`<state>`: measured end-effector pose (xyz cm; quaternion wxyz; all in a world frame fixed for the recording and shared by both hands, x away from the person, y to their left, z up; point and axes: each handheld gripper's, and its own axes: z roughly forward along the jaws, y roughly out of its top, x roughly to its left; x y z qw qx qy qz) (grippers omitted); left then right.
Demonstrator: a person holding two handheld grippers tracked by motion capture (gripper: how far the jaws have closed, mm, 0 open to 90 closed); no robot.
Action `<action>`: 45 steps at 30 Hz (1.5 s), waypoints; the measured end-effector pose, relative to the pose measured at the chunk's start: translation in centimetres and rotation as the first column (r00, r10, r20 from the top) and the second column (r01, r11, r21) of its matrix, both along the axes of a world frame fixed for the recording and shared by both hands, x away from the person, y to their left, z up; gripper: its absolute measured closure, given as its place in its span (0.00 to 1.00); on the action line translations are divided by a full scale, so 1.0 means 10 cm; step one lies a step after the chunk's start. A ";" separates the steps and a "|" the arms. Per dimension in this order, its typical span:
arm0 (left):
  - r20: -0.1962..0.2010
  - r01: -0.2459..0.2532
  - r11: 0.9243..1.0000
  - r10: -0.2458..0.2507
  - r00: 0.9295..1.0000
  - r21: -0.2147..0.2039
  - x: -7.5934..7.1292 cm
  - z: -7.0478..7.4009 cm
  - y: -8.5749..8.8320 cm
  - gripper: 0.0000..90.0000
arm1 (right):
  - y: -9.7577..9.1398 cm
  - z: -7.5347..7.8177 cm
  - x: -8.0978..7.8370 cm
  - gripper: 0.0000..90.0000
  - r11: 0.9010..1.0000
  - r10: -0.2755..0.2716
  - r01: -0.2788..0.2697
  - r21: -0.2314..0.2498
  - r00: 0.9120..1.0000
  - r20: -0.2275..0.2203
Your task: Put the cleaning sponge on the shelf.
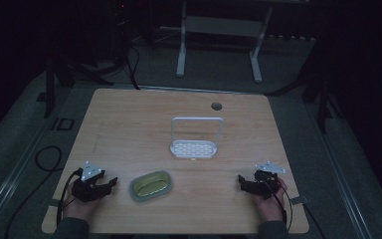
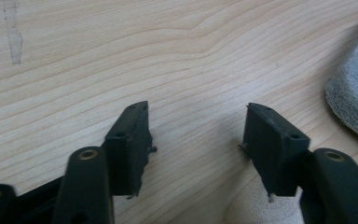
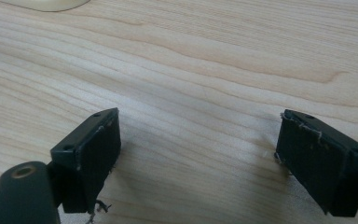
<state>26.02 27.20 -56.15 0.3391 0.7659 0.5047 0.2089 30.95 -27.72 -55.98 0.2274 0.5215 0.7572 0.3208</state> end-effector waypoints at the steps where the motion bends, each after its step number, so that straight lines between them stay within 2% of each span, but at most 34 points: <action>1: 0.000 0.000 1.000 0.000 1.000 0.000 0.00 0.00 0.00 0.51 | 0.00 0.00 0.00 0.15 1.000 0.000 0.000 0.000 1.000 0.000; 2: -0.015 0.008 1.000 -0.008 1.000 0.003 -0.01 0.02 0.00 0.52 | 0.00 0.00 0.00 0.15 1.000 0.000 0.000 0.000 1.000 0.000; 8: -0.014 0.043 0.999 -0.042 0.999 0.034 -0.07 0.19 -0.03 0.57 | 0.00 0.00 0.00 0.15 1.000 -0.002 0.002 0.000 1.000 -0.001; 10: -0.014 0.043 0.999 -0.042 0.999 0.034 -0.07 0.19 -0.03 0.57 | 0.00 0.00 0.00 0.15 1.000 -0.002 0.002 -0.001 1.000 -0.001; 11: -0.019 0.055 0.997 -0.054 0.998 0.053 -0.11 0.28 -0.05 0.58 | 0.00 0.00 0.00 0.15 1.000 -0.002 0.002 -0.001 1.000 0.000; 14: -0.013 0.068 0.995 -0.067 0.998 0.071 -0.15 0.38 -0.05 0.57 | 0.00 0.00 0.00 0.15 1.000 -0.002 0.002 -0.001 1.000 -0.001; 24: -0.013 0.103 0.993 -0.102 0.995 0.066 -0.20 0.63 -0.09 0.55 | 0.00 0.00 0.00 0.15 1.000 -0.002 0.002 -0.001 1.000 0.000; 27: -0.040 0.126 0.990 -0.124 0.992 0.060 -0.16 0.72 -0.13 0.55 | 0.00 0.00 0.00 0.15 1.000 -0.002 0.002 -0.001 1.000 0.000; 33: -0.053 0.155 0.985 -0.152 0.987 0.071 -0.13 0.81 -0.21 0.55 | 0.00 0.00 0.00 0.15 1.000 -0.002 0.002 -0.001 1.000 0.000; 38: -0.077 0.191 0.977 -0.184 0.980 0.097 -0.10 0.87 -0.30 0.55 | 0.00 0.00 0.00 0.15 1.000 -0.002 0.002 -0.001 1.000 0.000; 45: -0.108 0.231 0.967 -0.219 0.970 0.111 -0.05 0.92 -0.40 0.55 | 0.00 0.00 0.00 0.15 1.000 -0.002 0.002 -0.001 1.000 -0.001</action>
